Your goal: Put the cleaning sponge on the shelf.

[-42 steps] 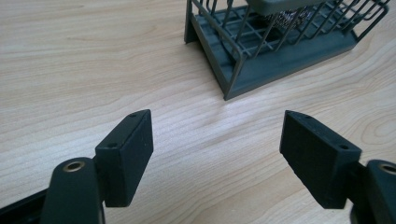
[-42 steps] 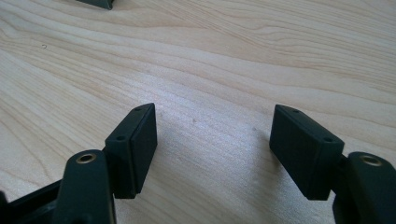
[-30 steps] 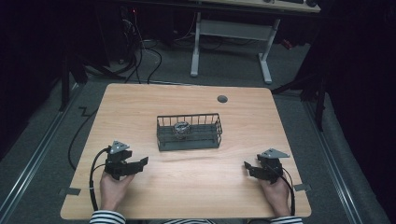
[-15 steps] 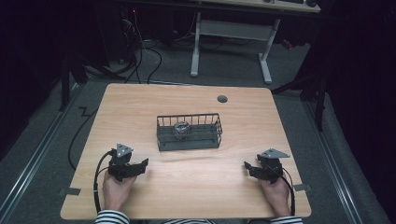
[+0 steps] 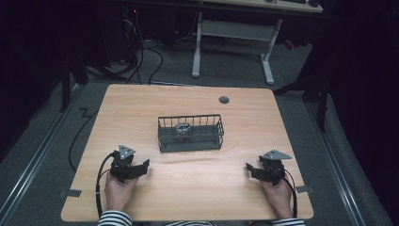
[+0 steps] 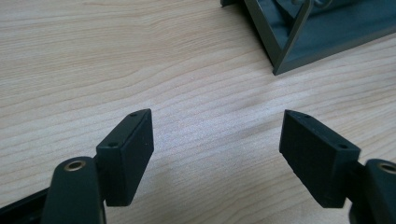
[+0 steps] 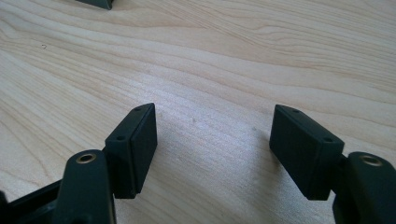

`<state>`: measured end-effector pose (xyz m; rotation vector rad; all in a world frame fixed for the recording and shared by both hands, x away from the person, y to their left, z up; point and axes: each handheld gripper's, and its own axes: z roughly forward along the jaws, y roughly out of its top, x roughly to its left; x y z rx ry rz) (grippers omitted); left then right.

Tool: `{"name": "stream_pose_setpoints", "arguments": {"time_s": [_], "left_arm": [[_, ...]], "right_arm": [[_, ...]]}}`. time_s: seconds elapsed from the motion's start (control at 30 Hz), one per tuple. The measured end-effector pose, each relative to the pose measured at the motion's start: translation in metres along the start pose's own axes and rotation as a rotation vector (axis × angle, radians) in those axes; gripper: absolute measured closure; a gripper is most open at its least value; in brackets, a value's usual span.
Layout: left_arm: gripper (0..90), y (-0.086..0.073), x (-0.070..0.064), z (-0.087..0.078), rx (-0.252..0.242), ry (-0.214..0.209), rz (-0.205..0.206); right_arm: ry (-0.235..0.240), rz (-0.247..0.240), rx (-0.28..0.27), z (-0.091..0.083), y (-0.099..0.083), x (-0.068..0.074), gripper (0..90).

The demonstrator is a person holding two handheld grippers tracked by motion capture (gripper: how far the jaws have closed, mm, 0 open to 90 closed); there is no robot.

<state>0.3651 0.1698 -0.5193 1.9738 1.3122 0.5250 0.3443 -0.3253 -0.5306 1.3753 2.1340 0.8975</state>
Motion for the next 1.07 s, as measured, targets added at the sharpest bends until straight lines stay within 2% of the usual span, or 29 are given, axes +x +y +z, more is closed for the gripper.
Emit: {"name": "stream_pose_setpoints", "arguments": {"time_s": [0.3,0.43,0.57,1.07], "left_arm": [[26.4,-0.002,-0.002,0.005,0.011,0.014,0.025],[26.8,-0.008,-0.001,0.01,0.023,0.01,0.007],[27.1,-0.014,-0.001,0.01,-0.005,0.021,0.013],[24.4,-0.014,-0.002,0.01,0.0,0.037,0.011]], "right_arm": [[0.0,0.0,0.001,0.0,0.0,0.0,32.4],[0.0,0.0,0.0,0.0,0.0,0.0,32.4],[0.0,0.0,0.001,0.0,0.0,0.0,32.4],[0.006,-0.001,0.004,-0.001,-0.001,0.0,30.3]]}}
